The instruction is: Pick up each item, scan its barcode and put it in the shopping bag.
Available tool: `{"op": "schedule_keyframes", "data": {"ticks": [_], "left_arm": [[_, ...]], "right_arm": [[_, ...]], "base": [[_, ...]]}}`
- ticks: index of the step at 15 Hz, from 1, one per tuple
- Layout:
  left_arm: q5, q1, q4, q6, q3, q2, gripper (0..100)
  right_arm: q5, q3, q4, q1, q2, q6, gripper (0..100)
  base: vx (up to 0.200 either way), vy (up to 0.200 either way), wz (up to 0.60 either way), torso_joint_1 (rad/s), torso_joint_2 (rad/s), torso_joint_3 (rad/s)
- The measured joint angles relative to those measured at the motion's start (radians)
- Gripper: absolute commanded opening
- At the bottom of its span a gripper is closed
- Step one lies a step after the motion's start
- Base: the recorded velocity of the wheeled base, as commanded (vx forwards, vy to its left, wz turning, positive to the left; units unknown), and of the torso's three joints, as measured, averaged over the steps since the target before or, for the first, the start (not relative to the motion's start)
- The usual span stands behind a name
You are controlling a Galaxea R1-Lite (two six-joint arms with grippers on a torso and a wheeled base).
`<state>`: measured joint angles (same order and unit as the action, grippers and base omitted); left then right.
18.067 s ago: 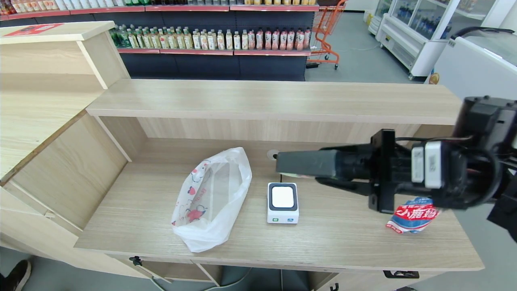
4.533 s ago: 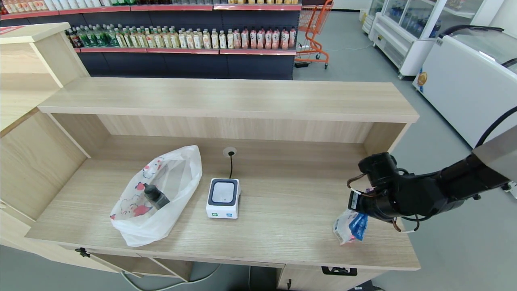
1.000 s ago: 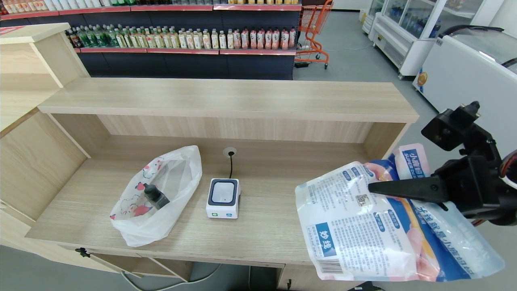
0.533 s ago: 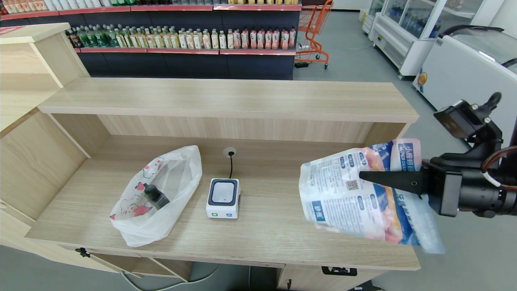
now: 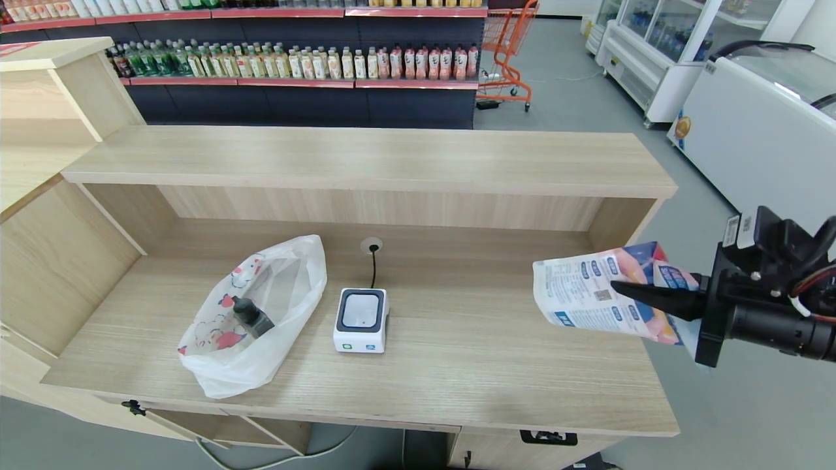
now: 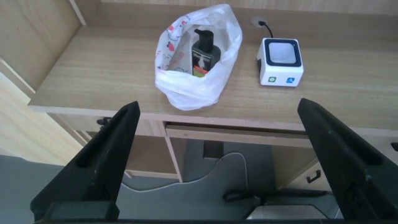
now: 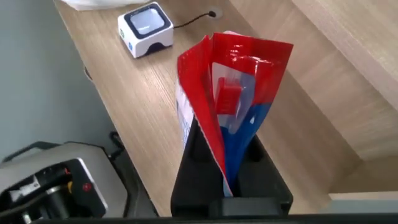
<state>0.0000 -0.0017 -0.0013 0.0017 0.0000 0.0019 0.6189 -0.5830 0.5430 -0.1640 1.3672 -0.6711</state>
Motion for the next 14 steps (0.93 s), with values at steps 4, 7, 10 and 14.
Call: {"op": "schedule_keyframes", "data": {"ticks": [4,7,10,14], "left_arm": [[0.0,0.0,0.0,0.001,0.0,0.0,100],[0.0,0.0,0.0,0.001,0.0,0.0,100],[0.0,0.0,0.0,0.0,0.0,0.0,100],[0.0,0.0,-0.001,-0.01,0.0,0.0,100]], "right_arm": [[-0.003,0.032,0.0,-0.006,-0.026,-0.097,0],[-0.007,0.035,0.0,-0.01,-0.038,-0.1,0],[-0.006,0.038,0.0,-0.01,-0.048,-0.1,0],[-0.001,0.032,0.0,-0.01,-0.051,-0.094,0]], "base": [[0.0,0.0,0.0,0.0,0.0,0.0],[0.0,0.0,0.0,0.0,0.0,0.0],[0.0,0.133,0.0,0.002,0.0,0.003],[0.0,0.2,0.0,0.002,0.0,0.004]]}}
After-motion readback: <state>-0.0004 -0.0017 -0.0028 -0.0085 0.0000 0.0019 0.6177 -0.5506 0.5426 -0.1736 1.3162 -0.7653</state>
